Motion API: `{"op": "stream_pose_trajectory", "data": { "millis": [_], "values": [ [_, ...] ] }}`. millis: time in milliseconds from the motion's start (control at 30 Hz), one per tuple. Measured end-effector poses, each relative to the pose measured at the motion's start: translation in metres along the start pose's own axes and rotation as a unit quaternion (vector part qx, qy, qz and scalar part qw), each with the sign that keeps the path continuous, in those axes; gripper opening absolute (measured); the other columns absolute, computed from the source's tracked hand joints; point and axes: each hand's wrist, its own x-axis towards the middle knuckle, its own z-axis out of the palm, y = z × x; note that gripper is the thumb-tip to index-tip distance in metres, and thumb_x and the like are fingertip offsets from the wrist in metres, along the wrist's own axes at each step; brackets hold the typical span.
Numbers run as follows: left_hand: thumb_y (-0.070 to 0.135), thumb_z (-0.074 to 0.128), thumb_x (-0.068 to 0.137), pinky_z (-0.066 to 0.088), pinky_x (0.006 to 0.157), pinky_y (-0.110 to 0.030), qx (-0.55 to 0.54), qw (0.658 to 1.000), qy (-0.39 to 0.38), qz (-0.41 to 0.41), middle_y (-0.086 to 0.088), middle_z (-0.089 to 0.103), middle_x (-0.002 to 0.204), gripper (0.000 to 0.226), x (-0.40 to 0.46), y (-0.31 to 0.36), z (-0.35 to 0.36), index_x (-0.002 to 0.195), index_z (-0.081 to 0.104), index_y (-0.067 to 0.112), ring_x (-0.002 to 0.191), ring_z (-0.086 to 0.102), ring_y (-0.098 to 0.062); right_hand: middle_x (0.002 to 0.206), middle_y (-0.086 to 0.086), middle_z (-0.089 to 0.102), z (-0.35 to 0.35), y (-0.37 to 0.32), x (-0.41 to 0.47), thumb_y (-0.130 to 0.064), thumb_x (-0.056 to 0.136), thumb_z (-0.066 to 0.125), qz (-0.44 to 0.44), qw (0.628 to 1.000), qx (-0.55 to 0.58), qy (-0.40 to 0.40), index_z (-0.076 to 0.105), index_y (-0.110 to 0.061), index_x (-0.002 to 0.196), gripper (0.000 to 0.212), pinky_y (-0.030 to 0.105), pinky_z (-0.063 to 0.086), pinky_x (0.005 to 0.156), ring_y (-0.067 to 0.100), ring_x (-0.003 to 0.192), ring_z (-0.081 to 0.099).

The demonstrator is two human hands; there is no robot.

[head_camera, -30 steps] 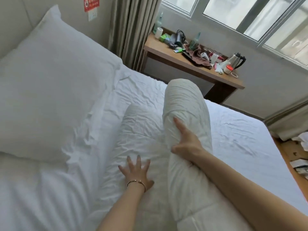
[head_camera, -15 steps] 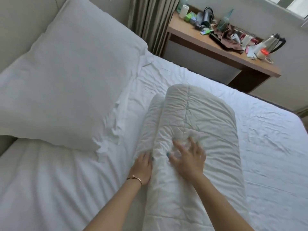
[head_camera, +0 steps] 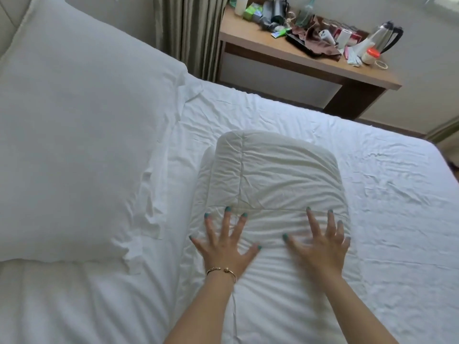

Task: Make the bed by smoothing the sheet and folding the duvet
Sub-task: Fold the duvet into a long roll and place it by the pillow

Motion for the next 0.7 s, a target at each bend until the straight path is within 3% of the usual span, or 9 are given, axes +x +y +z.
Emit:
{"op": "stream_pose_trajectory", "data": {
  "millis": [33,100,300,433,500,600,633,700],
  "values": [
    [0.091,0.014,0.073,-0.006,0.096,-0.079,0.004,1.0,0.003,0.0,0.021,-0.041,0.147,0.081,0.004,-0.01,0.006,0.136,-0.025,0.06,0.137,-0.037,-0.035,0.161,-0.001,-0.008,0.003,0.005,0.004,-0.09,0.067,0.041,0.005,0.998,-0.049,-0.048,-0.003,-0.06,0.143,0.093,0.057,0.01,0.113,0.033,0.147,-0.001],
    [0.091,0.016,0.073,0.0,0.098,-0.079,0.006,1.0,0.013,-0.001,0.021,-0.041,0.147,0.081,0.017,-0.031,0.02,0.136,-0.025,0.06,0.137,-0.038,-0.033,0.161,-0.002,-0.015,0.026,0.007,0.014,-0.097,0.064,0.019,-0.017,0.994,-0.078,-0.068,-0.021,-0.059,0.139,0.094,0.061,0.005,0.112,0.035,0.146,-0.008],
    [0.088,0.022,0.074,0.025,0.089,-0.081,0.037,0.998,0.047,-0.004,0.009,-0.003,0.161,0.084,0.044,-0.055,0.073,0.148,0.007,0.052,0.146,0.004,-0.041,0.163,0.004,0.009,0.106,0.001,0.023,-0.095,0.069,0.008,-0.008,0.995,-0.072,-0.068,-0.005,-0.053,0.147,0.09,0.069,0.007,0.109,0.04,0.146,0.009],
    [0.088,0.018,0.075,0.023,0.091,-0.08,0.064,0.997,0.045,0.008,0.01,-0.007,0.161,0.083,0.046,-0.051,0.077,0.148,0.0,0.052,0.146,-0.002,-0.039,0.163,0.002,-0.007,0.103,0.006,0.027,-0.095,0.067,0.007,-0.018,0.995,-0.066,-0.067,-0.015,-0.055,0.145,0.09,0.066,-0.003,0.109,0.038,0.147,-0.004],
    [0.086,0.02,0.074,0.019,0.095,-0.079,0.079,0.996,0.044,-0.007,0.011,-0.002,0.161,0.082,0.037,-0.043,0.061,0.147,0.004,0.053,0.146,-0.004,-0.037,0.162,-0.004,-0.012,0.082,0.007,0.025,-0.095,0.067,0.011,-0.025,0.994,-0.048,-0.092,-0.016,-0.058,0.142,0.088,0.062,0.001,0.111,0.034,0.148,-0.006],
    [0.062,0.041,0.071,0.003,0.104,-0.074,0.027,0.994,0.075,-0.076,0.003,0.023,0.154,0.072,0.036,0.007,0.01,0.139,0.043,0.039,0.141,0.003,-0.041,0.156,-0.012,0.023,0.032,0.017,0.037,-0.087,0.073,0.022,-0.022,0.992,0.05,-0.109,0.019,-0.061,0.141,0.073,0.043,0.032,0.107,0.022,0.139,0.03],
    [0.048,0.051,0.068,0.001,0.105,-0.073,-0.009,0.99,0.124,-0.068,-0.002,0.03,0.15,0.061,0.04,0.035,-0.007,0.125,0.059,0.028,0.139,0.008,-0.044,0.149,-0.013,0.035,0.015,0.022,0.049,-0.079,0.081,0.031,-0.031,0.987,0.113,-0.114,0.03,-0.058,0.14,0.063,0.037,0.039,0.1,0.017,0.13,0.042],
    [0.033,0.06,0.065,-0.002,0.107,-0.071,-0.04,0.967,0.25,0.023,-0.01,0.035,0.148,0.047,0.06,0.096,-0.032,0.109,0.067,0.018,0.137,0.014,-0.048,0.134,-0.01,0.048,-0.019,0.023,0.078,-0.051,0.094,0.05,-0.112,0.961,0.192,-0.166,0.039,-0.046,0.142,0.049,0.029,0.044,0.091,0.012,0.108,0.055]
  ]
}}
